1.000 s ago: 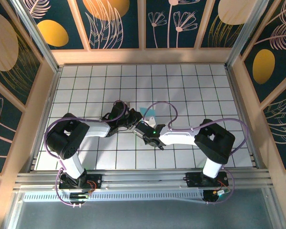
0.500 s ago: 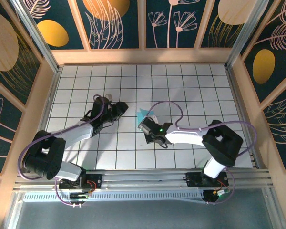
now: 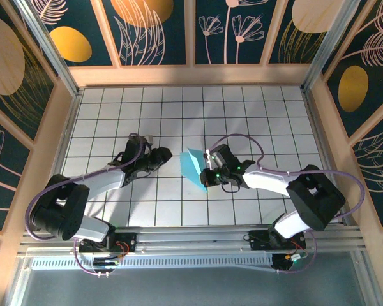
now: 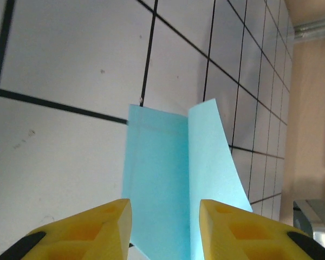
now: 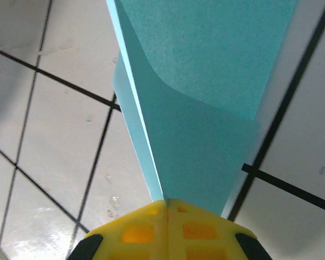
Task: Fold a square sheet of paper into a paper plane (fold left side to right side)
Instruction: Fourth fold the wing at the center of the table.
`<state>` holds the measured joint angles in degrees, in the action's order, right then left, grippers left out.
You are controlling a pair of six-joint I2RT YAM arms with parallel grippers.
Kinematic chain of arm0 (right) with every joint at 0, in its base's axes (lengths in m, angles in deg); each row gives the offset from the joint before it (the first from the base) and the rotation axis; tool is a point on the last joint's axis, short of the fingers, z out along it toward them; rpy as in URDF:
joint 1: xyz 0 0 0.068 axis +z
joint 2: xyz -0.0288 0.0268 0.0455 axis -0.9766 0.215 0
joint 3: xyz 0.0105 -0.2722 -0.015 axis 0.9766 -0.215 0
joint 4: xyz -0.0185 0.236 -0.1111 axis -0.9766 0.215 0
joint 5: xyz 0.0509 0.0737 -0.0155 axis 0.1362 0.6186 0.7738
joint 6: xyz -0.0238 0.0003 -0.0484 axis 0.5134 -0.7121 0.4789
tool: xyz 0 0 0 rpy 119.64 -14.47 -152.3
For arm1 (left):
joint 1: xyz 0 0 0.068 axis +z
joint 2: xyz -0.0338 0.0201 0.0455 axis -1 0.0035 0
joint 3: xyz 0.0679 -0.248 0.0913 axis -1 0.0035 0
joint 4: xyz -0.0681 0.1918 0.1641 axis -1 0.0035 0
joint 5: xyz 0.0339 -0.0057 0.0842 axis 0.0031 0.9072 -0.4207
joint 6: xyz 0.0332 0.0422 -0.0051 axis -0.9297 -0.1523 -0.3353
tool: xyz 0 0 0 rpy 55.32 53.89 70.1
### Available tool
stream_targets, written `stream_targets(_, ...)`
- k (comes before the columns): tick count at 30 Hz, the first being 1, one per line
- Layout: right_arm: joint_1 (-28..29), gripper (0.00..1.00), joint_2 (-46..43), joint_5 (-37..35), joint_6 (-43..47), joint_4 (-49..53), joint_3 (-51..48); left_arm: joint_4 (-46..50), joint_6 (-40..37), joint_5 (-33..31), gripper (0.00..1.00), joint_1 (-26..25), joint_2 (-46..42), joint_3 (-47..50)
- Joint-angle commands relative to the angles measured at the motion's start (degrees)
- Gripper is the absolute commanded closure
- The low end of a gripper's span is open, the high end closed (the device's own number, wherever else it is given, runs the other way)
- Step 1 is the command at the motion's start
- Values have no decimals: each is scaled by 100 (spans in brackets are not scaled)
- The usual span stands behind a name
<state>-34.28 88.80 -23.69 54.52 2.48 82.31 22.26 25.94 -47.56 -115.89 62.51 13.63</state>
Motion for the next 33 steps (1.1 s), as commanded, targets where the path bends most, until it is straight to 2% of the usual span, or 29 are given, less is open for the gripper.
stream_targets(1, -141, 100, 130, 700, 88, -462, -182, -30, -154, 234, 63, -147, 164, -81)
stream_targets(7, -294, 100, 347, 1093, 34, -752, -327, -191, -17, 315, 62, -572, 518, -256)
stream_targets(15, -433, 100, 460, 1345, -64, -1024, -429, -381, 158, 307, 60, -842, 946, -399)
stream_targets(33, -464, 100, 539, 1399, -121, -1140, -497, -287, 236, 163, 56, -1107, 1678, -873)
